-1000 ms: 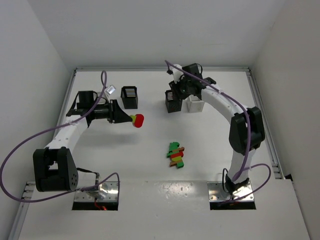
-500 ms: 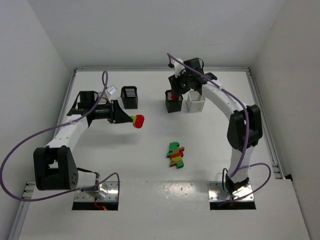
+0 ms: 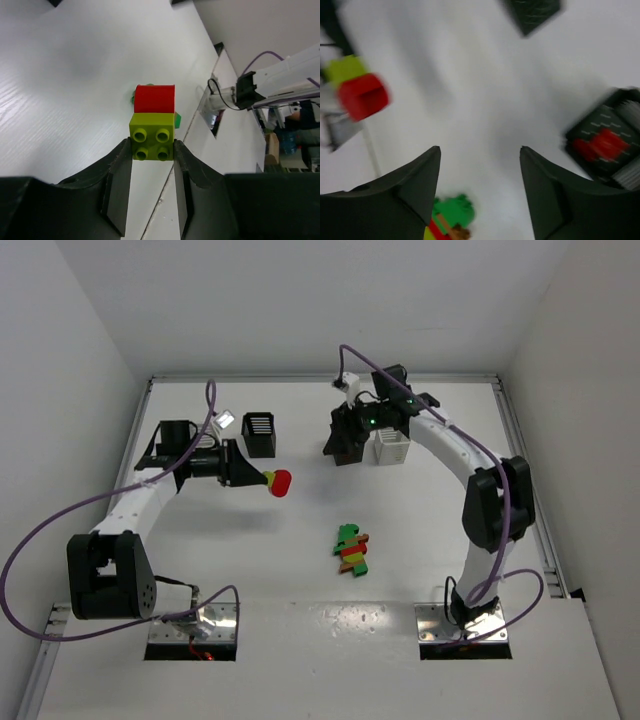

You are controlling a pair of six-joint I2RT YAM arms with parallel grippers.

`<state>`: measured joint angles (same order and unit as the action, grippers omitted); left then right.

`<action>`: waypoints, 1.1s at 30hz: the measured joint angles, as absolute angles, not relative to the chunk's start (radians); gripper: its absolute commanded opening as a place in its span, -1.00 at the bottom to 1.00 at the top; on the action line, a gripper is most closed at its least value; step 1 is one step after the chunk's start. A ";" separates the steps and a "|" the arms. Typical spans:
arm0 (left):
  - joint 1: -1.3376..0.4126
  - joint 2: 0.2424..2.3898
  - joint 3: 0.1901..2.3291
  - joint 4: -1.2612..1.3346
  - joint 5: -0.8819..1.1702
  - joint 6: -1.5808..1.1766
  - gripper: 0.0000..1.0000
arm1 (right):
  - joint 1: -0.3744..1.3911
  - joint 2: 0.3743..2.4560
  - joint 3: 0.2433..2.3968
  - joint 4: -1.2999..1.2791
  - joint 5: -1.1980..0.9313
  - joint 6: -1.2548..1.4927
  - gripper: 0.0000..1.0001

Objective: Sort the legos into containers by color

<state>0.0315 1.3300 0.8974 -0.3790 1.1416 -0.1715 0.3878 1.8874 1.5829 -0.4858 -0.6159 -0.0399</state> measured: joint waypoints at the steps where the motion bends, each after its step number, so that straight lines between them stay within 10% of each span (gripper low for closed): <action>1: 0.031 1.334 0.900 -0.380 1.165 -0.171 -0.98 | 0.391 1.865 1.544 -0.478 -0.706 -0.029 0.37; 11: 0.014 1.363 0.904 -0.384 1.322 -0.142 -0.98 | 0.441 1.774 1.319 -0.315 -1.242 0.179 0.46; 33: -0.059 1.301 0.892 -0.388 1.322 -0.135 -0.98 | 0.525 1.817 1.340 -0.256 -1.263 0.249 0.54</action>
<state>-0.0593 1.3010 0.8921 -0.3882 1.3216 -0.1349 0.5251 1.8172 1.3396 -0.2558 -1.2633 0.2485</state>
